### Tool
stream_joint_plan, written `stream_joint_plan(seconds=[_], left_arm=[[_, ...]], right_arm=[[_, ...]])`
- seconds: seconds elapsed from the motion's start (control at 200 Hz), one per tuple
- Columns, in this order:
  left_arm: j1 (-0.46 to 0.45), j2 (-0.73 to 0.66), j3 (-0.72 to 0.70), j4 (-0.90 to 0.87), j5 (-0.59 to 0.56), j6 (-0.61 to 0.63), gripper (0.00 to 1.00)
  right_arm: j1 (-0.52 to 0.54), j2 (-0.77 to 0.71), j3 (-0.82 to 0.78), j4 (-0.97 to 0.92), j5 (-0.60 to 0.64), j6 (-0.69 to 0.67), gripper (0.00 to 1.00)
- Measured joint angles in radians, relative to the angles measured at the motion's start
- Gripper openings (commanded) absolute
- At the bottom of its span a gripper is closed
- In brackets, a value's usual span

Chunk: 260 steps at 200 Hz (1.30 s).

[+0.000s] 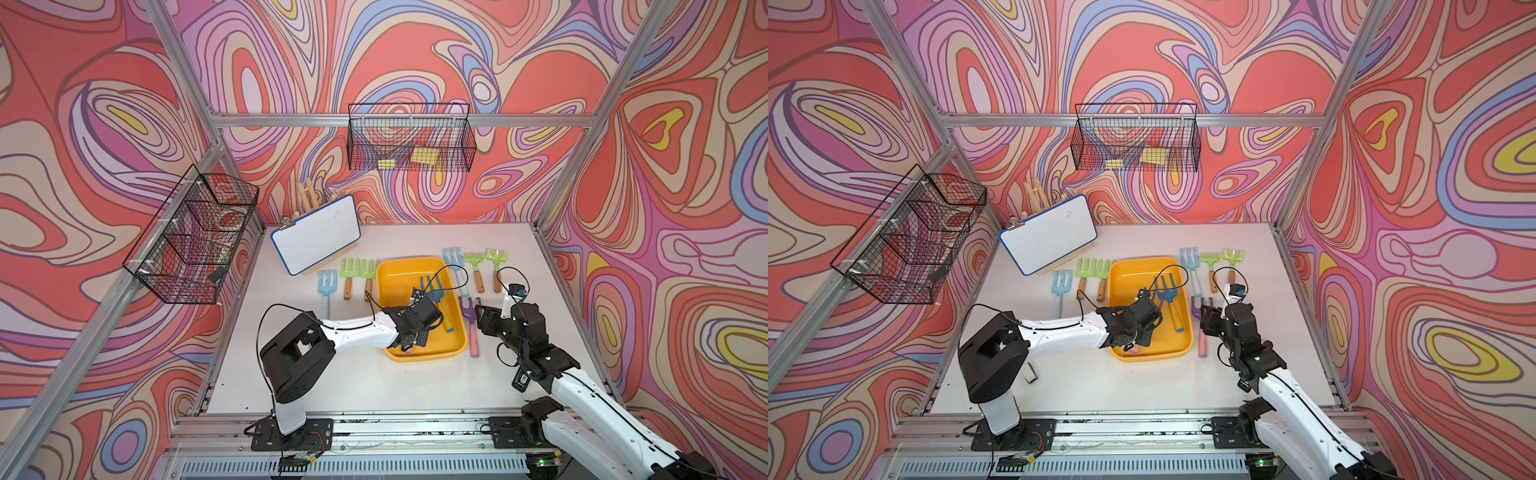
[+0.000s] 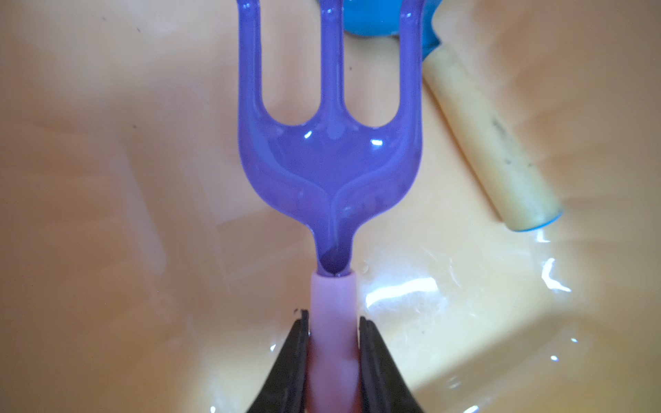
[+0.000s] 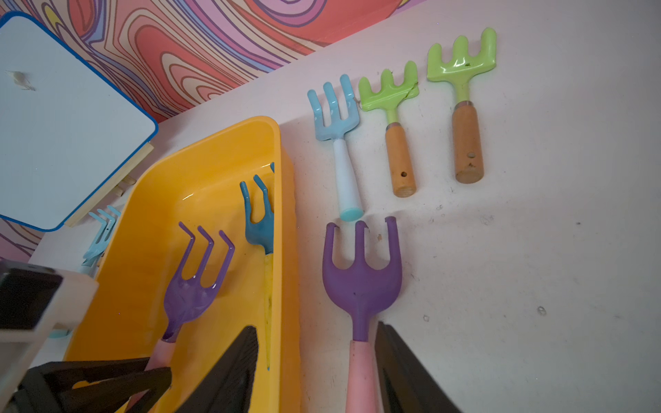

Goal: Take the hand rake out of the storage box
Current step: Pick up the rake from the storage box, then place the rake at the center of the board.

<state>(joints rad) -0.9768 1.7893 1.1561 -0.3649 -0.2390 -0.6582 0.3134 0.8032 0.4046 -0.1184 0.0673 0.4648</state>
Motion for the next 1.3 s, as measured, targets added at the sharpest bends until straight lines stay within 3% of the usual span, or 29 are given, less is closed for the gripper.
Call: stream_joint_plan(seconds=[0.806,1.031,1.302], left_arm=[[-0.008,-0.349,-0.013,-0.145,-0.168,0.041,0.18],[-0.003,-0.43,-0.088,-0.204,-0.237,0.039,0.17],[0.053,-0.536,-0.185,-0.246,-0.239,0.027,0.17]], right_arm=[[0.0,0.021,0.0,0.01,-0.001,0.0,0.55],[0.0,0.03,0.0,0.014,-0.005,0.0,0.54],[0.0,0.036,0.0,0.015,-0.006,0.0,0.54]])
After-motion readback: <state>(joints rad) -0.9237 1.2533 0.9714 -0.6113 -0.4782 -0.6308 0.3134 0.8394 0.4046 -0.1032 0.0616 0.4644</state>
